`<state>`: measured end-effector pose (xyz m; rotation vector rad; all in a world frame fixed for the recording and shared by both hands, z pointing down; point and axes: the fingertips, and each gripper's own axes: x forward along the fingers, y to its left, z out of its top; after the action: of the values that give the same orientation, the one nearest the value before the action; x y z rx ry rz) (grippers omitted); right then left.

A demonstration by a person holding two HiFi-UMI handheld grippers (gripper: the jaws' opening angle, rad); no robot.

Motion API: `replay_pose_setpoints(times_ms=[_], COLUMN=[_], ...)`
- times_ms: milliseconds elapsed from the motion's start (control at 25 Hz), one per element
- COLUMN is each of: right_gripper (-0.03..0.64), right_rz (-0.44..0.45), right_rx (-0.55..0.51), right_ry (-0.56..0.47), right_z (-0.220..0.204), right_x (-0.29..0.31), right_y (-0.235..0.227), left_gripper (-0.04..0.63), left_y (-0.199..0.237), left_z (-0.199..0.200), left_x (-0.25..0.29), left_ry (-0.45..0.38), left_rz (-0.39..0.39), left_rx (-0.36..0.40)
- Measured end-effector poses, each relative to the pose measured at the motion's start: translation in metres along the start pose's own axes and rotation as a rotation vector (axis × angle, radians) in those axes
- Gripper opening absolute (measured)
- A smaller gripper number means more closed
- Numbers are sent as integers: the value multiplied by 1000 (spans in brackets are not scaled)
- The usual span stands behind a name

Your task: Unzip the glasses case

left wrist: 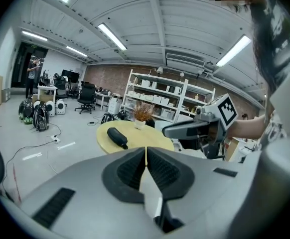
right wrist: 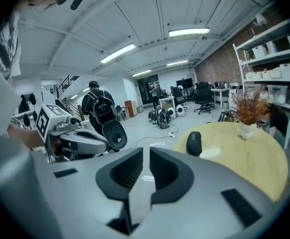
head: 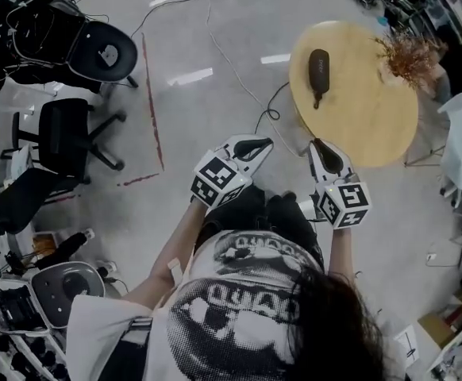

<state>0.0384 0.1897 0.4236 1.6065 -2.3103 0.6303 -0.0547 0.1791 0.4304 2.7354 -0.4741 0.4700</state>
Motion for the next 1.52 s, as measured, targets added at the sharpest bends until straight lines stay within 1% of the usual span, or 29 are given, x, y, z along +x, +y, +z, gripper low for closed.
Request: replay_pose_setpoints(times_ms=[160,360,520,760,1080,1520], right_gripper=[-14,-14,-12,-8,-6,-6], right_rz=[-29,-44,-51,-56,-47,-15], right_rx=[2,60,51,86,79,100], right_ry=[1,-29,-19,-61,-59,-46], right_z=[-7,-15,-27,-36,-53,-78], right_x=[-23,-61,-89,-126,-159,-189], right_y=[-12,-41,-59,-83,-109,-120], left_gripper=[15,15,15,15,15,15], left_y=[-16,-54,-93,-138,-175,-212], left_z=[6,17,25,32,30,23], left_x=[11,41,64,92,118,135], left_ry=[8,1,-1,1,5,20], left_rz=[-19,-53,-90,-122,-132,-165], left_rx=[25,53,72,100,118,144])
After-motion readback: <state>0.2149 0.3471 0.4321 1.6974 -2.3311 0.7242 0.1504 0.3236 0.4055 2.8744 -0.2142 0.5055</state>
